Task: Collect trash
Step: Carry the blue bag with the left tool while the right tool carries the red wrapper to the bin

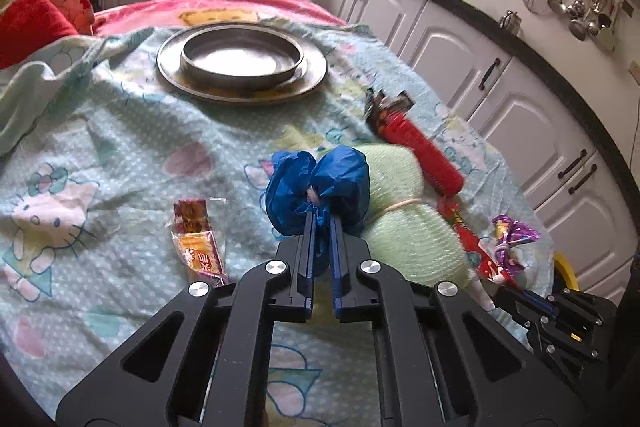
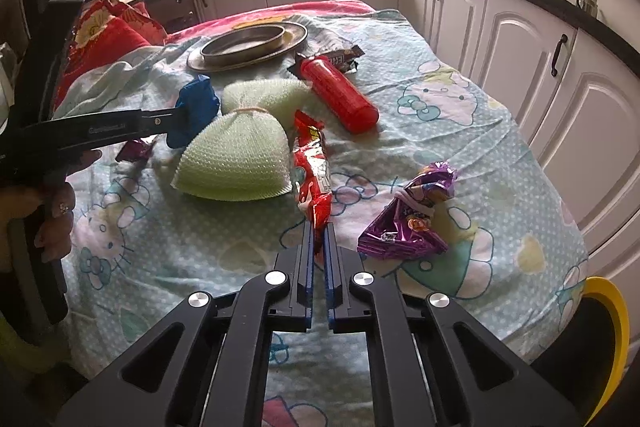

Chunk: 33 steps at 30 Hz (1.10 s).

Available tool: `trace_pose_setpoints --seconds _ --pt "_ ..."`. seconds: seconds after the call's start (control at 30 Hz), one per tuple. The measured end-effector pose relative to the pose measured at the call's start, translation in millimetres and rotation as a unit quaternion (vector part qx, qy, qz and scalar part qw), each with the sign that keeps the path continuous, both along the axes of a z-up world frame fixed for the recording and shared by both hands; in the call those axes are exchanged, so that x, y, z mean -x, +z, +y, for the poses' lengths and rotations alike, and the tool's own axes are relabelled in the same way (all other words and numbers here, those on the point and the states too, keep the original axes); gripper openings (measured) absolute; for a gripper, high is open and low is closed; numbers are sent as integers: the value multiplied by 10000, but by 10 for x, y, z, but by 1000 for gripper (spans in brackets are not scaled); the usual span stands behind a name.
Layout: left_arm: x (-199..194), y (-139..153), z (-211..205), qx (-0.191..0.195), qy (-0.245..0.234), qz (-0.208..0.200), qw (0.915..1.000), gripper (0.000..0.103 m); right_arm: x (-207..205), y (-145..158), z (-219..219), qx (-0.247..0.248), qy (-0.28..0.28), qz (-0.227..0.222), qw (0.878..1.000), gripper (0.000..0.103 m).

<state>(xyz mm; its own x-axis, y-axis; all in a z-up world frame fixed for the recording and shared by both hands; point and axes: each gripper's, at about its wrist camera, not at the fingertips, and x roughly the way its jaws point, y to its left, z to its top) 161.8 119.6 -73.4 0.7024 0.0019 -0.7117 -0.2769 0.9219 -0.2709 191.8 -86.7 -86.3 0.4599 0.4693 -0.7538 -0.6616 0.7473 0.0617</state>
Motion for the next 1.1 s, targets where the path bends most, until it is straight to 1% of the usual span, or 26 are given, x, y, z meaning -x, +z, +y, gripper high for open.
trace_pose_setpoints --seconds 0.6,0.73,0.87,1.1 --pt "199 428 -262 -111 -395 -528 9978 3 154 380 -245 -338 -81 -304 9989 3" --pt "236 499 -326 -85 -476 -622 9969 3 183 476 -327 -433 -150 -376 9982 3" --pt "264 562 -418 -34 -605 -709 9956 3 221 575 -462 -543 -253 -434 9973 3" --pt "298 633 -636 -80 -871 -808 9929 3 275 717 -710 -704 -484 -542 9949 3"
